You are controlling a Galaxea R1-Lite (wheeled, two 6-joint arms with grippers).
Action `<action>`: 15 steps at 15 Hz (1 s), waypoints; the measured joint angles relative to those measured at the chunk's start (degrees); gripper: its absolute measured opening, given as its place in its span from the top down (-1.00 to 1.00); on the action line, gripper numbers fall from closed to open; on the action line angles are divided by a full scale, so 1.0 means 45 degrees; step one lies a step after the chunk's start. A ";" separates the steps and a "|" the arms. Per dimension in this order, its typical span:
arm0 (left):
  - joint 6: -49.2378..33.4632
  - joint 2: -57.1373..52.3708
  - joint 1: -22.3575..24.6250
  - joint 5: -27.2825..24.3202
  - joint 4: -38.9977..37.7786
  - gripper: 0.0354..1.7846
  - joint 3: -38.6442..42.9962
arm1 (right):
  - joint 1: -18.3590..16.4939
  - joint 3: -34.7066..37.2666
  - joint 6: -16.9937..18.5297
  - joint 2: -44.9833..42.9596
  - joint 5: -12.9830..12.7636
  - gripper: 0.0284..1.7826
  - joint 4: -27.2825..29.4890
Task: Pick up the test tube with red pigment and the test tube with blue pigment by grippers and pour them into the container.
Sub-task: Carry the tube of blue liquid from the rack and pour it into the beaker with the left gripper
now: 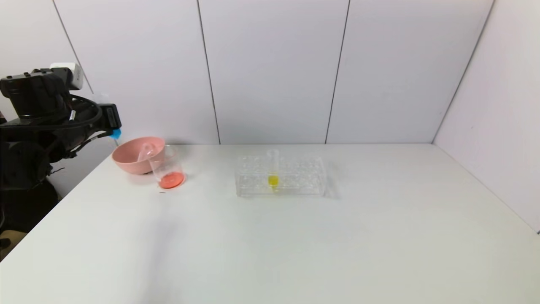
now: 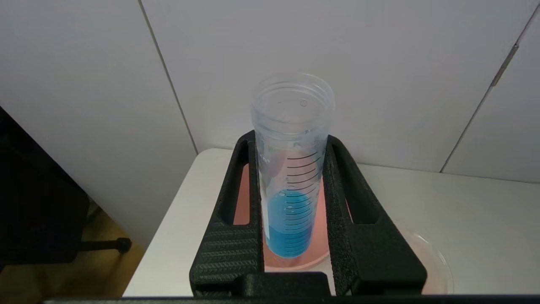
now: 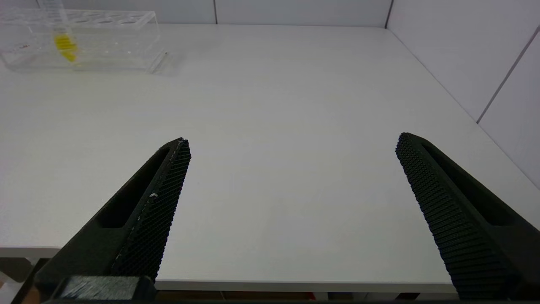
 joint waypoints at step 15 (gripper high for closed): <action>0.0531 0.0336 0.0024 0.0214 -0.0675 0.54 0.0412 | 0.0000 0.0000 0.0000 0.0000 0.0000 -0.99 0.0000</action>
